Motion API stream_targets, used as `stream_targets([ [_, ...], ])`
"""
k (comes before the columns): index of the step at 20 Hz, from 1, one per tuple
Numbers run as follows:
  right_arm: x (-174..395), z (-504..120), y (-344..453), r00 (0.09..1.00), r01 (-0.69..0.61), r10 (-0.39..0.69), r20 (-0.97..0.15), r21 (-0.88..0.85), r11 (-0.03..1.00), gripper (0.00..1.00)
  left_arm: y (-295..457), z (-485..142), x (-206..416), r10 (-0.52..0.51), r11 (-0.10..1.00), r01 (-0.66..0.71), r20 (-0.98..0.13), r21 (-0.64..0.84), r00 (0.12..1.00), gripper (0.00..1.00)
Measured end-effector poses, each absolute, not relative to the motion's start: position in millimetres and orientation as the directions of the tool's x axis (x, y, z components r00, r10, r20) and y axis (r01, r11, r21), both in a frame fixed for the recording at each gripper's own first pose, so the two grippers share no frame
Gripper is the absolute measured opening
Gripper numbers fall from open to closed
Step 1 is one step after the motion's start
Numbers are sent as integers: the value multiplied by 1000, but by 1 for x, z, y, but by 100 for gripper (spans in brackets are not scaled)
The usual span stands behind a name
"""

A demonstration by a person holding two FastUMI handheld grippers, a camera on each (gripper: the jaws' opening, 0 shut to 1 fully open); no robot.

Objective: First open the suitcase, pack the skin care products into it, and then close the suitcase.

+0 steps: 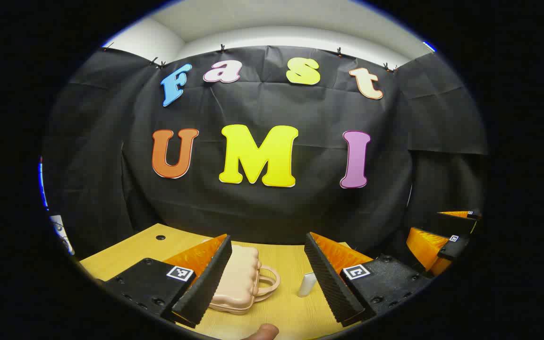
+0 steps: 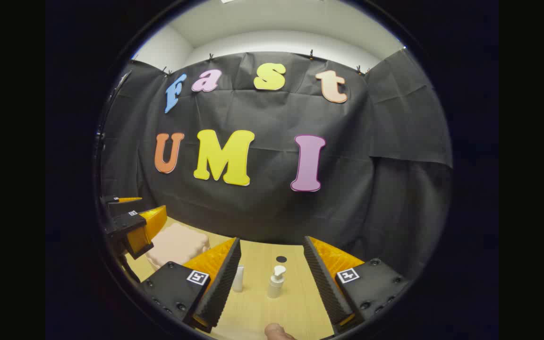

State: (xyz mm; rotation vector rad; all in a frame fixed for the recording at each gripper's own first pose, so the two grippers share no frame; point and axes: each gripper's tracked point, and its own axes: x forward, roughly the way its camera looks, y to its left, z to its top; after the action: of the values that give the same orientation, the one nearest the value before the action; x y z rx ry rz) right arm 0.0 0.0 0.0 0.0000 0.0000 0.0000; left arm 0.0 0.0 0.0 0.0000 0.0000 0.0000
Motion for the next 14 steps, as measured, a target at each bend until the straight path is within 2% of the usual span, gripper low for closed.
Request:
stream_targets([
  [14, 14, -14, 12, 999, -8, 7, -37, -8, 1000, 80, 7, -15, 14, -7, 1000, 8, -45, 9, 999, 99],
])
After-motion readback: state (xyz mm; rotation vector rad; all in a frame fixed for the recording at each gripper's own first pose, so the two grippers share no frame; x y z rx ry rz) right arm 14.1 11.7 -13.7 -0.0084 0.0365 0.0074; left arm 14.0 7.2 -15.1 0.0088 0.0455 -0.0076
